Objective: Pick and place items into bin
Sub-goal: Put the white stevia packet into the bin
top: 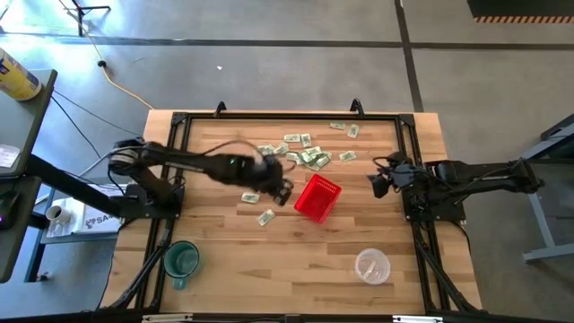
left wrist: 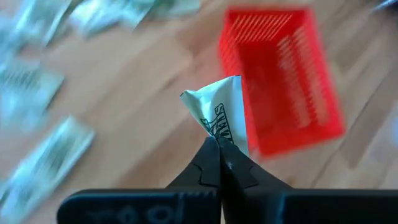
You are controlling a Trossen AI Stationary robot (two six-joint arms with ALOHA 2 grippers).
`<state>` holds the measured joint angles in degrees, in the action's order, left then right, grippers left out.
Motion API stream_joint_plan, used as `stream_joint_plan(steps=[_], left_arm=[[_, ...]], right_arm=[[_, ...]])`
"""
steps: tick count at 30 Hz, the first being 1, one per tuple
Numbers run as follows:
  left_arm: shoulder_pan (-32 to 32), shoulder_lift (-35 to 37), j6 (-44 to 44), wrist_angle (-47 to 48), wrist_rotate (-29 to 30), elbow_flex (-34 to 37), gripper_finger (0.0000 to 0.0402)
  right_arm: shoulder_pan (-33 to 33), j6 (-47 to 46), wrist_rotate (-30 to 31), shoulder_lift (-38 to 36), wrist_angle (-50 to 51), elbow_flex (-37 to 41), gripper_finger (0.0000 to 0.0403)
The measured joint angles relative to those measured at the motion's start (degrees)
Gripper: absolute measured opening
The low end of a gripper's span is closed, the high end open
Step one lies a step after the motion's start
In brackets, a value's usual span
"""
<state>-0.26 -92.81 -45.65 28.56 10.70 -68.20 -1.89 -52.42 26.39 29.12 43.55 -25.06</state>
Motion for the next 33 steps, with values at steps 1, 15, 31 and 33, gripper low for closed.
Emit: stream_joint_plan(steps=[1, 15, 31, 33], left_arm=[[-1.4, -1.2, 2.7, -4.2, -1.9, -0.5, 0.0028], [-4.4, -23.3, 9.4, -8.6, -17.4, -16.5, 0.0088], [-2.7, -14.6, 8.2, 25.1, -5.4, -27.8, 0.0245], [-2.1, -12.2, 7.1, 28.3, -4.2, -27.8, 0.0247]], right_arm=[[0.0, 0.0, 0.0, -0.5, 0.3, 0.0, 0.0255], [0.0, 0.5, -5.6, -1.1, 1.0, 0.0, 0.0255], [14.3, 29.0, -13.6, 19.4, -17.2, -0.7, 0.0255], [16.9, 30.2, -14.4, 24.8, -17.4, -3.1, 0.0255]])
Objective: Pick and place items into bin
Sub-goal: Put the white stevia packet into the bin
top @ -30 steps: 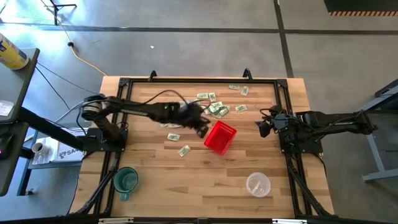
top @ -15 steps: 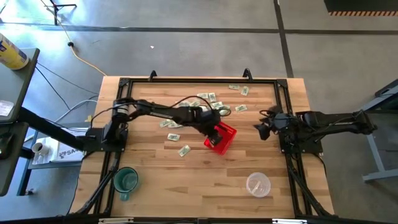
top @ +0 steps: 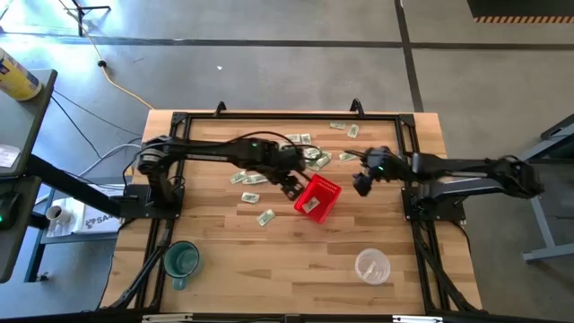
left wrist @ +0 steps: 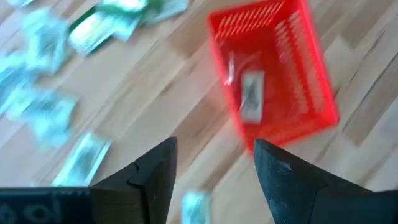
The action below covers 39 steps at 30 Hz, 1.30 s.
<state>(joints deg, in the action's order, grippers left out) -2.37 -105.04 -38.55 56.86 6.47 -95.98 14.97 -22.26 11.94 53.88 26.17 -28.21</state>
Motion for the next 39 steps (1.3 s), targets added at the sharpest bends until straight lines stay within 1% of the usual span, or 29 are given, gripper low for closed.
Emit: stream_joint_plan(steps=[2, 5, 7, 10, 13, 15, 18, 21, 24, 27, 29, 33, 36, 39], left_arm=[[0.7, 1.6, -0.9, 1.1, 0.8, 0.0, 0.0246], [1.2, 3.5, -1.9, 3.9, 1.9, 0.0, 0.0240], [1.3, 4.8, -2.2, 4.6, 3.1, 0.0, 0.0236], [1.8, 5.4, -3.0, 7.2, 5.0, 0.0, 0.0230], [2.2, 5.4, -3.9, 10.9, 6.6, 0.1, 0.0226], [3.2, 5.8, -4.4, 10.7, 7.7, 0.6, 0.0225], [5.1, 6.5, -7.0, 11.0, 9.2, 3.6, 0.0225], [7.3, 8.9, -11.8, 10.2, 10.8, 8.6, 0.0225], [9.5, 11.9, -17.7, 9.3, 11.1, 15.6, 0.0225], [11.6, 16.4, -23.5, 3.5, 10.7, 24.0, 0.0225], [12.7, 20.0, -26.8, -2.6, 10.0, 29.7, 0.0225], [14.6, 25.6, -32.1, -13.3, 9.4, 39.7, 0.0225], [15.4, 28.3, -34.7, -17.1, 9.4, 44.3, 0.0225], [16.0, 28.9, -35.3, -16.7, 9.3, 46.1, 0.0225]], right_arm=[[2.8, 2.6, 0.1, 5.0, 2.2, -3.7, 0.0255], [7.2, 7.2, -1.4, 12.9, 7.1, -11.6, 0.0255], [9.5, 11.3, -1.8, 18.1, 12.3, -16.9, 0.0255], [12.3, 19.0, -1.7, 25.7, 17.5, -24.3, 0.0255], [13.7, 28.1, -2.3, 32.5, 22.1, -29.1, 0.0255], [14.2, 33.8, -2.7, 36.3, 23.2, -30.1, 0.0255], [14.9, 38.2, -3.5, 40.2, 23.8, -29.9, 0.0255], [15.4, 41.5, -5.1, 41.6, 22.3, -28.4, 0.0255], [15.6, 45.6, -4.4, 41.4, 18.0, -27.4, 0.0255], [16.9, 48.1, -3.6, 41.5, 15.0, -27.3, 0.0255], [18.3, 48.3, -4.8, 41.8, 13.2, -27.3, 0.0255], [20.8, 48.4, -6.6, 43.4, 12.7, -27.2, 0.0255], [21.9, 49.3, -7.6, 44.9, 12.7, -27.2, 0.0255], [21.9, 49.8, -8.9, 46.5, 11.8, -27.3, 0.0255]])
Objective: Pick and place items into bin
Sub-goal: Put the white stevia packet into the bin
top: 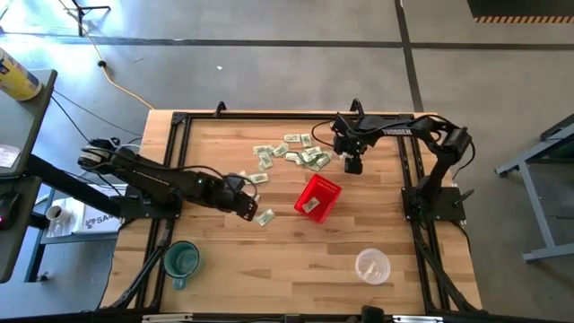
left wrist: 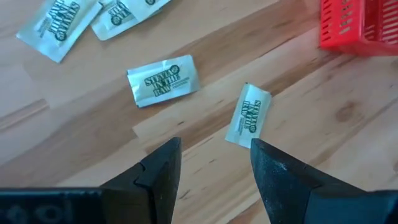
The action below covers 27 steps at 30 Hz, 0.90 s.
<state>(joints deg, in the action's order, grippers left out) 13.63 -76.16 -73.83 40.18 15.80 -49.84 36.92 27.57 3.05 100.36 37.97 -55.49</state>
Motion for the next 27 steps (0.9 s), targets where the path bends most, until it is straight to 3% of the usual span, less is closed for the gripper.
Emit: stream_joint_plan(steps=[8, 12, 19, 27], left_arm=[[-0.1, 0.0, 1.2, -1.4, -1.4, 0.5, 0.0225], [-0.1, 0.1, 2.0, -1.4, -0.4, 0.5, 0.0225], [-0.1, 0.1, 2.7, -1.2, 0.3, 0.5, 0.0225], [-0.2, 0.1, 5.0, -2.3, 0.5, 0.5, 0.0225]], right_arm=[[0.3, -1.8, -1.0, 3.1, -0.8, -0.2, 0.0241], [1.0, -1.9, -3.5, 3.2, -0.1, -0.1, 0.0181], [1.3, -6.4, -7.6, 3.3, 1.2, -0.1, 0.0025], [-2.7, -18.4, -16.7, -2.5, 2.5, 0.5, 0.0003]])
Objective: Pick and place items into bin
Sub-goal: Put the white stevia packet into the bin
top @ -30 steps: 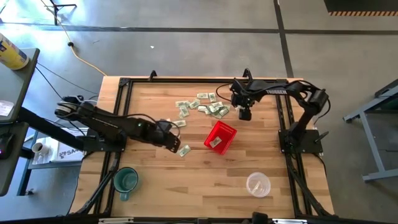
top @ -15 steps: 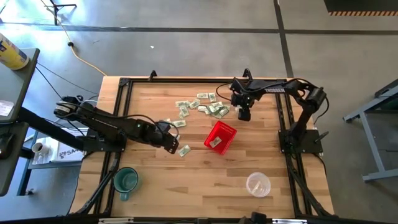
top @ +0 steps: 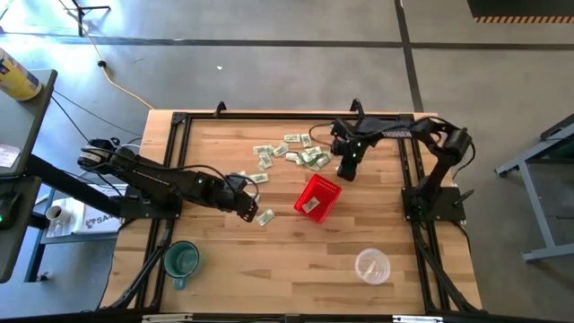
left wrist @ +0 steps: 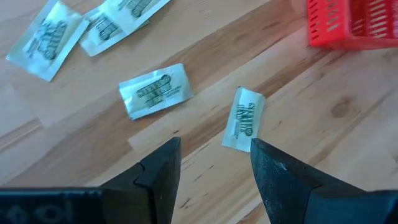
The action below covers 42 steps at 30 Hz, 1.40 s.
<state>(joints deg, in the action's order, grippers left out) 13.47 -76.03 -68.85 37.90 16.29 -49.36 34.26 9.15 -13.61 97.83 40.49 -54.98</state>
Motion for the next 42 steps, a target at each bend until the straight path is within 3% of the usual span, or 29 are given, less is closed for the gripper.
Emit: stream_joint_plan(steps=[6, 9, 14, 18, 21, 26, 31, 33, 38, 42], left_arm=[[0.0, 0.0, 2.9, -4.9, -0.1, 0.0, 0.0225], [0.0, 0.0, 3.0, -5.6, -0.1, 0.0, 0.0225], [0.0, 0.0, 3.1, -6.1, -0.2, 0.0, 0.0225], [0.0, 0.0, 3.0, -6.2, -0.2, 0.0, 0.0225], [0.0, 0.0, 3.0, -6.2, -0.8, 0.0, 0.0225], [0.0, 0.0, 2.6, -6.2, -1.3, 0.0, 0.0225], [0.0, 0.0, 2.6, -6.6, -1.4, 0.0, 0.0225], [0.0, 0.0, 2.4, -6.6, -1.9, 0.0, 0.0225], [0.0, 0.0, 2.2, -7.9, -2.4, -0.1, 0.0225], [-2.0, 0.0, 2.1, -8.2, -3.9, -0.1, 0.0225]], right_arm=[[-7.6, -12.5, 1.3, -13.4, -0.3, -0.1, 0.0004], [-12.8, -18.1, -1.2, -17.5, -3.6, -0.5, 0.0004], [-20.2, -24.2, -3.0, -14.9, -9.0, -0.3, 0.0003], [-23.8, -28.0, -0.9, -10.2, -12.6, -0.3, 0.0007], [-24.8, -29.6, 0.0, -7.9, -11.9, -0.3, 0.0035], [-25.0, -30.1, 6.6, -9.4, -10.2, -0.3, 0.0123], [-20.4, -29.7, 16.6, -16.6, -6.4, -0.5, 0.0216], [-15.2, -29.9, 17.1, -18.6, -2.5, -0.6, 0.0241], [1.5, -28.5, 12.2, -18.4, 3.0, -0.4, 0.0255], [8.9, -26.9, 11.8, -16.2, -1.0, -0.9, 0.0249]])
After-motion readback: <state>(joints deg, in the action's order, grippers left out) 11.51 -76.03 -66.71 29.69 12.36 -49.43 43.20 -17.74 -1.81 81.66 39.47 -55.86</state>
